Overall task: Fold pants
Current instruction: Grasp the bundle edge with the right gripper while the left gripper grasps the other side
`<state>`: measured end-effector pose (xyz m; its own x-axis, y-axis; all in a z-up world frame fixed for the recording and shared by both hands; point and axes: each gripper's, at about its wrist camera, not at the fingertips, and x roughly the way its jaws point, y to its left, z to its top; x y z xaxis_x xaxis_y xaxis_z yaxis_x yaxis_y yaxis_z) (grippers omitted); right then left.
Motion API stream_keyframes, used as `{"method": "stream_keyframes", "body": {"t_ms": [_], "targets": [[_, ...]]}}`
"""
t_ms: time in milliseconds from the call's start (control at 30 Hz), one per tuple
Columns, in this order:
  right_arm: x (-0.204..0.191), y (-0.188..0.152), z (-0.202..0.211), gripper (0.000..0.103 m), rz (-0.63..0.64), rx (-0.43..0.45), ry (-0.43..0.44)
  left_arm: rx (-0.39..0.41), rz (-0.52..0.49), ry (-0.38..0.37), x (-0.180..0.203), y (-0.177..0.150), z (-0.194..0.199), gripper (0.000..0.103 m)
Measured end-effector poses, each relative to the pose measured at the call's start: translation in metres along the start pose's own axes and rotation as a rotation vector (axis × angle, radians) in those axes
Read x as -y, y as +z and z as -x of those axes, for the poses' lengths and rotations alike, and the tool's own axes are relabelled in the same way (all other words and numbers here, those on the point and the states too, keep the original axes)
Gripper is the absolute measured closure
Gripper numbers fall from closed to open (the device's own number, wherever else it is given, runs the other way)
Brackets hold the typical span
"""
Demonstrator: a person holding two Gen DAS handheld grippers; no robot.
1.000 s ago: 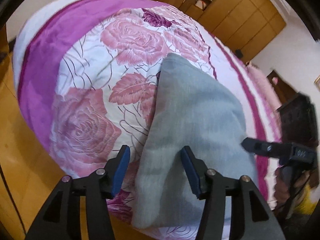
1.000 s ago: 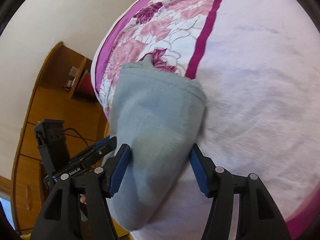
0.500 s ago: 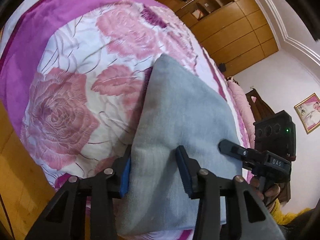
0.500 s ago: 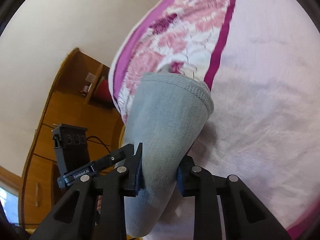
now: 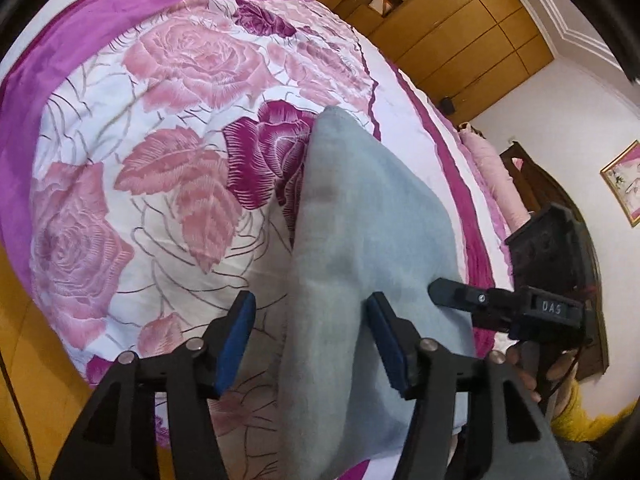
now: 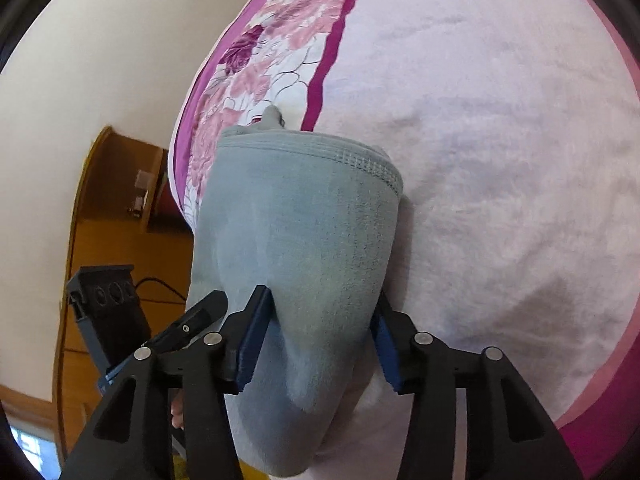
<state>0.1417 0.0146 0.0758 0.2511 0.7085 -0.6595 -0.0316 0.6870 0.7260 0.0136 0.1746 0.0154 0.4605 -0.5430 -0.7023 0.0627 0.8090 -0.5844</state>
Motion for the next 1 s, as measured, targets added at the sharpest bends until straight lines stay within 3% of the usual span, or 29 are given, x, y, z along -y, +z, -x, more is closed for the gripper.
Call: {"method": "stream_keyframes", "body": {"t_ms": [100, 200, 267, 433, 733, 1000], "targets": [[-0.005, 0.001, -0.005, 0.055, 0.030, 0.015, 0.005, -0.023, 0.031, -0.074, -0.001, 0.003, -0.010, 0.042], [-0.013, 0.001, 0.003, 0.069, 0.093, 0.047, 0.006, -0.012, 0.035, -0.052, 0.003, 0.002, -0.011, 0.042], [-0.020, 0.001, 0.014, 0.073, 0.139, 0.075, 0.019, 0.017, 0.017, -0.032, 0.010, 0.001, -0.005, 0.047], [-0.034, -0.001, 0.037, 0.074, 0.218, 0.129, 0.009, 0.055, -0.017, -0.013, 0.030, 0.002, 0.009, 0.062], [-0.030, 0.002, 0.108, 0.075, 0.292, 0.250, -0.015, 0.091, -0.111, -0.056, 0.094, 0.008, 0.008, 0.064], [0.004, 0.008, 0.175, 0.075, 0.286, 0.346, -0.085, 0.058, -0.233, -0.093, 0.168, 0.026, -0.030, 0.064]]}}
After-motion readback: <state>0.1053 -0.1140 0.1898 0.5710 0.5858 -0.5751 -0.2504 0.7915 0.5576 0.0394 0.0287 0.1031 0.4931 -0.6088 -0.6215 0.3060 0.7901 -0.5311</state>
